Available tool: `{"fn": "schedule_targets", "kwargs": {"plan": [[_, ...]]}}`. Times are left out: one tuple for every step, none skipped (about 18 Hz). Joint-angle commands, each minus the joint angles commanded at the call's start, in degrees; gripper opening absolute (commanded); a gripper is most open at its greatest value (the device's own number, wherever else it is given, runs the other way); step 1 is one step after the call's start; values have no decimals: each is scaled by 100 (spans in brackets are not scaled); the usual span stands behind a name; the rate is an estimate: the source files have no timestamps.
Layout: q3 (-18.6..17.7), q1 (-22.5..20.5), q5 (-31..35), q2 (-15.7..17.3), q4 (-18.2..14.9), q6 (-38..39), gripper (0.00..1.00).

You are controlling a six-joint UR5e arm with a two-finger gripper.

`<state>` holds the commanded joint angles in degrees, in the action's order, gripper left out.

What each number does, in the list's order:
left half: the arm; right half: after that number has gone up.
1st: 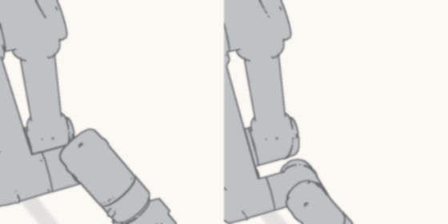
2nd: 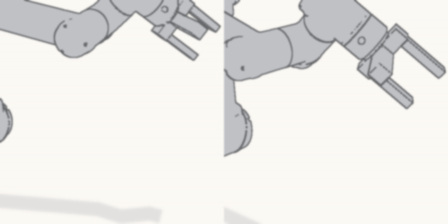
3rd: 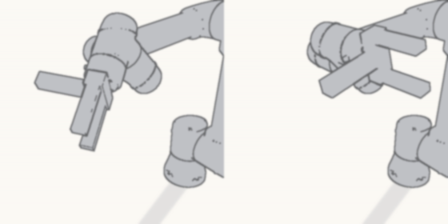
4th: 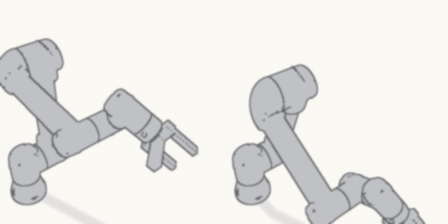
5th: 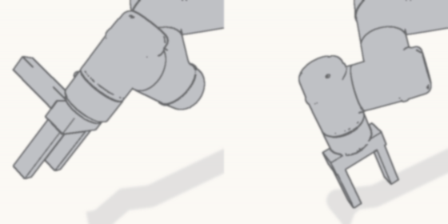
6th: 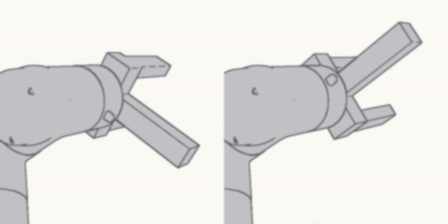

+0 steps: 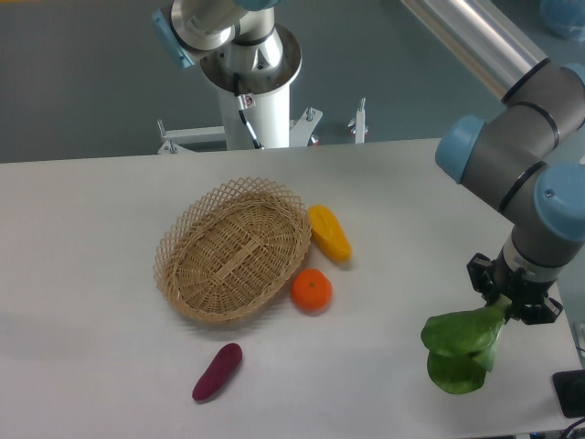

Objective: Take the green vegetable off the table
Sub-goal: 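Lift the bok choy and carry it away from the basket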

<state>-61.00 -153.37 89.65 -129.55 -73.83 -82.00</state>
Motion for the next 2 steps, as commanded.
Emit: {"fn": "schedule_targets", "kwargs": {"plan": [[0, 0, 0, 0, 0, 9, 29], [0, 0, 0, 0, 0, 26, 29]]}}
